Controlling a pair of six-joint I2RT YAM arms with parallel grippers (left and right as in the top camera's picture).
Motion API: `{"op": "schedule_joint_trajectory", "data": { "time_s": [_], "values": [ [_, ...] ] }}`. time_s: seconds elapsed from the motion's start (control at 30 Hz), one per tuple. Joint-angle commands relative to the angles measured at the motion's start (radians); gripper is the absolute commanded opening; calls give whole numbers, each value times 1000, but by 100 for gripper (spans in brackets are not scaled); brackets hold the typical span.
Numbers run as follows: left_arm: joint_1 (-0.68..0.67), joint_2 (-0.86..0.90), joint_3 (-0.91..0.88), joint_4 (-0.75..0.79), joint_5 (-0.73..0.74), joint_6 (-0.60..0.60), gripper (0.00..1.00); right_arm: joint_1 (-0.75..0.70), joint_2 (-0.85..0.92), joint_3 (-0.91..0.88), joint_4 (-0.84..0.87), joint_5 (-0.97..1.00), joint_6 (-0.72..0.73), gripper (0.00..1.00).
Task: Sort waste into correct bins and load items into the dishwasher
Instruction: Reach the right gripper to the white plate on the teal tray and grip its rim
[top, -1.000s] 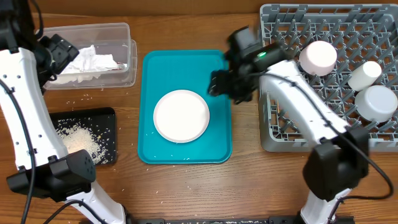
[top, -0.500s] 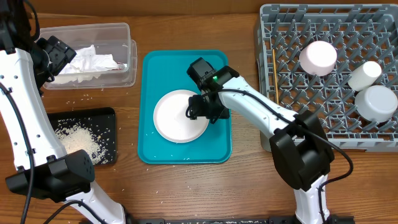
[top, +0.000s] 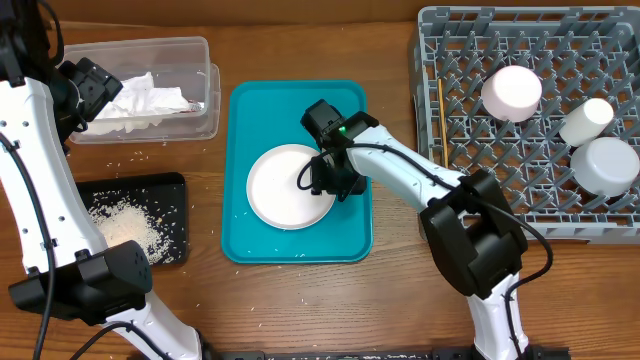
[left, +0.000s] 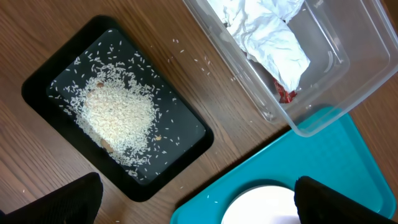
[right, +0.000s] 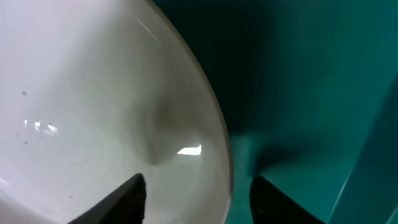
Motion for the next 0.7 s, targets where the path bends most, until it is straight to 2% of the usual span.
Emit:
{"op": "schedule_joint_trajectory", "data": {
  "time_s": [0.0, 0.07, 0.27, 0.4, 0.5, 0.67],
  "values": [
    [-1, 8, -4, -2, 5, 1, 100, 6, 3, -8, 9, -3, 4, 48],
    [-1, 8, -4, -2, 5, 1, 100, 6, 3, -10, 13, -3, 4, 45],
    [0, 8, -4, -2, 5, 1, 100, 8, 4, -45, 40, -4, 8, 43],
    [-1, 8, -4, -2, 5, 1, 100, 2, 4, -47, 37, -5, 25, 29],
    [-1, 8, -4, -2, 5, 1, 100, -5, 2, -37, 24, -9, 27, 5],
    [-1, 8, -4, -2, 4, 1, 100, -39, -2, 60, -61, -6, 26, 4]
  ]
}}
